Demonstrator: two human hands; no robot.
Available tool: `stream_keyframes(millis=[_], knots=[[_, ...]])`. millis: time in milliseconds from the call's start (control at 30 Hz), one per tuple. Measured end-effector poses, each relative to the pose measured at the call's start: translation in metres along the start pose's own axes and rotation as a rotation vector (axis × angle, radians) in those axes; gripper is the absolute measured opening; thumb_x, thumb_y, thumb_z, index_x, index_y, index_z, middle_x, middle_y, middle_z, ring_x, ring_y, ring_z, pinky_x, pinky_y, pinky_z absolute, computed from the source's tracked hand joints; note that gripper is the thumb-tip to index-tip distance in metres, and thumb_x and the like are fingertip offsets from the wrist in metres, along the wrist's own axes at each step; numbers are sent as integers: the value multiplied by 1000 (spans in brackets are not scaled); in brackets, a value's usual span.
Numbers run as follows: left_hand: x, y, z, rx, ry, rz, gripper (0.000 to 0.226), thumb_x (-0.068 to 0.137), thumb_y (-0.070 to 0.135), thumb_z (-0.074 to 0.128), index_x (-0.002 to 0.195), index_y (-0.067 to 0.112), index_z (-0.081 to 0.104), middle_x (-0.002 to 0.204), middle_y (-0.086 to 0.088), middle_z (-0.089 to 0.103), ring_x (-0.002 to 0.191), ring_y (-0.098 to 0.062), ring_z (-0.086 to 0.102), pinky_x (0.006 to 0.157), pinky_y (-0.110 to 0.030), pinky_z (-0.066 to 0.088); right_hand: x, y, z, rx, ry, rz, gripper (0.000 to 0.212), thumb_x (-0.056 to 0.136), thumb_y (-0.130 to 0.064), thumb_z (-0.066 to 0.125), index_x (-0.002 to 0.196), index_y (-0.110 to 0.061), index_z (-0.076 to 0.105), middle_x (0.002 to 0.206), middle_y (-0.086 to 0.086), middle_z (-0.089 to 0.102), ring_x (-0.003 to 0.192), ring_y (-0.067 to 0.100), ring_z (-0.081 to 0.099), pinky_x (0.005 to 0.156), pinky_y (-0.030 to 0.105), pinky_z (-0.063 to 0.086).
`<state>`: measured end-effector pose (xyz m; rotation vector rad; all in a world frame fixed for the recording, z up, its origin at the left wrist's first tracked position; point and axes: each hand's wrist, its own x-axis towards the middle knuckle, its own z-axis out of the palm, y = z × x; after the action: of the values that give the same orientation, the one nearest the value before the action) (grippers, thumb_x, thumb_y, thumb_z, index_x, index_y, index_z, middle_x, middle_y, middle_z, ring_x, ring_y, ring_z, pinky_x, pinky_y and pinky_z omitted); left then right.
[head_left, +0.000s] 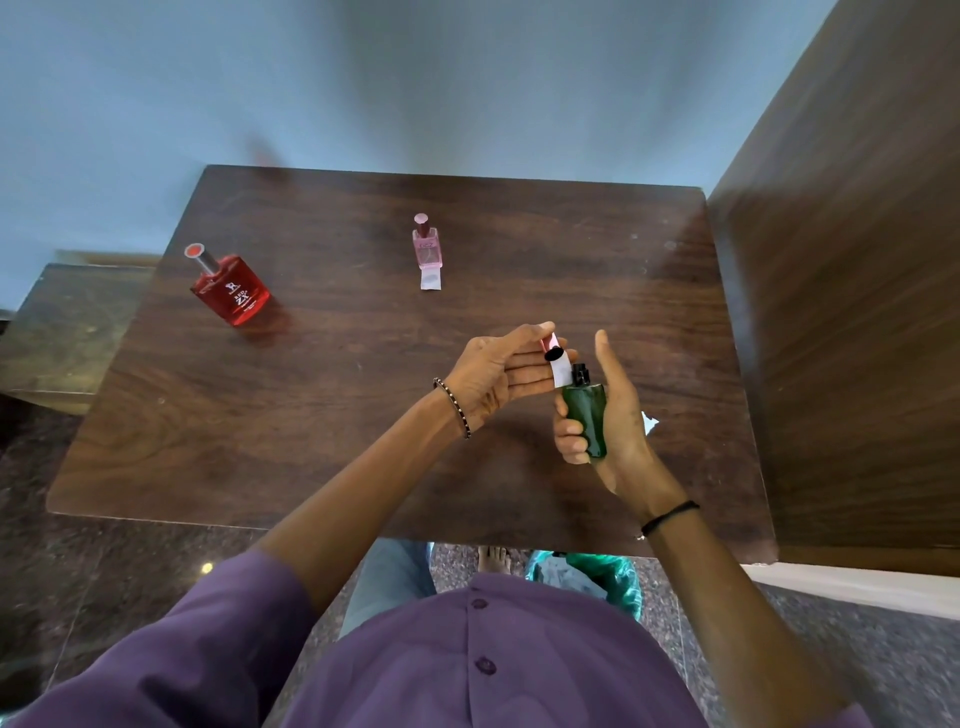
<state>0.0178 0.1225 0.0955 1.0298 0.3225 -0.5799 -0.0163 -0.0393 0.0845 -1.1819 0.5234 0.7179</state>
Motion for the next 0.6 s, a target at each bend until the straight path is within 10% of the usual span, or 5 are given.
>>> stream_keyframes(millis=[600], knots=[[-2, 0, -1, 9, 30, 8, 37, 91, 27, 71, 111, -4, 72, 108, -20, 75, 101, -28, 74, 78, -33, 61, 0, 6, 21, -129, 123, -90, 63, 97, -62, 38, 61, -12, 53, 50, 1, 41, 39, 14, 33, 37, 22, 26]])
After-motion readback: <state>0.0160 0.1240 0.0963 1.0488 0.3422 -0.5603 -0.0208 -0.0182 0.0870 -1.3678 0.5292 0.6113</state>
